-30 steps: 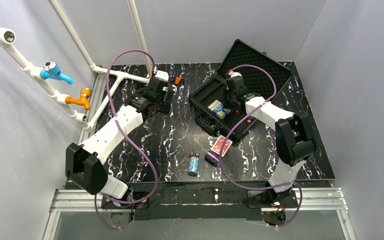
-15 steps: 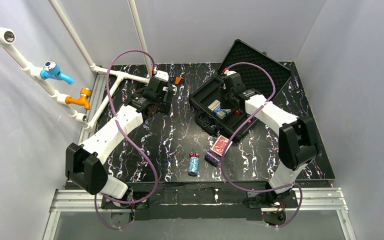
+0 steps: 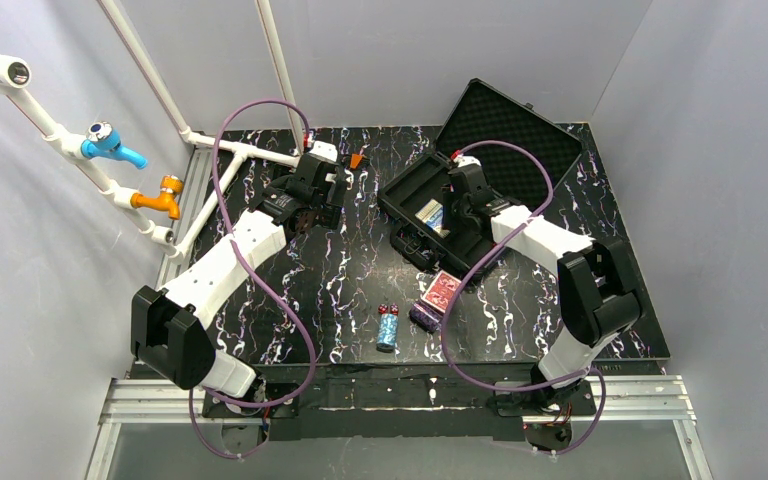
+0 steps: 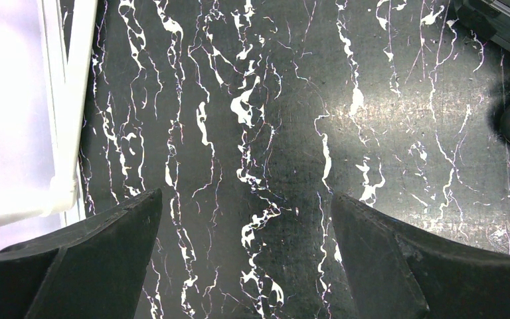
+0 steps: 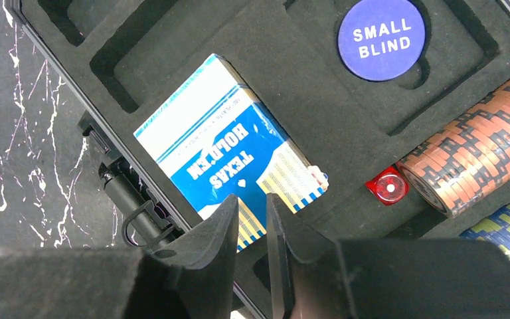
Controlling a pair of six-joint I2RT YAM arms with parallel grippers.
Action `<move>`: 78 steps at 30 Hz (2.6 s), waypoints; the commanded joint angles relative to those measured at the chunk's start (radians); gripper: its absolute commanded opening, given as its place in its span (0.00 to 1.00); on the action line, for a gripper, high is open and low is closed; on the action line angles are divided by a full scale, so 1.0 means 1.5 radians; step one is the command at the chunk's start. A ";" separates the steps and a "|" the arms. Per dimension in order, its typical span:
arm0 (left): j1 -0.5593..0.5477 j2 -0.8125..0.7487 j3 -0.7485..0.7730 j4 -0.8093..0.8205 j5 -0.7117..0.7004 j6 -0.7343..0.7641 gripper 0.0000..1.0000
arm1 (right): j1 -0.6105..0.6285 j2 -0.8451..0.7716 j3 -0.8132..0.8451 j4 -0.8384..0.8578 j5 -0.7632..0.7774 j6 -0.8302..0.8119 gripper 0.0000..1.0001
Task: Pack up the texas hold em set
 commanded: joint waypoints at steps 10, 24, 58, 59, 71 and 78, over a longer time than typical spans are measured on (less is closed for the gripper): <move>0.003 -0.034 0.003 -0.013 -0.005 0.003 0.98 | 0.000 0.024 0.089 -0.130 -0.003 -0.003 0.31; 0.003 -0.039 0.001 -0.013 -0.002 0.004 0.98 | 0.000 0.111 0.215 -0.145 -0.005 -0.014 0.36; 0.003 -0.042 0.001 -0.012 -0.002 0.008 0.99 | 0.021 0.038 0.275 -0.233 0.031 -0.019 0.76; 0.003 -0.043 0.001 -0.012 -0.002 0.008 0.99 | 0.025 0.029 0.273 -0.234 0.037 -0.012 0.80; 0.003 -0.054 -0.003 -0.012 -0.005 0.008 0.99 | 0.037 -0.082 0.216 -0.245 0.203 0.059 0.98; 0.003 -0.059 -0.005 -0.012 -0.006 0.009 0.99 | 0.027 -0.147 0.162 -0.233 0.236 0.120 0.98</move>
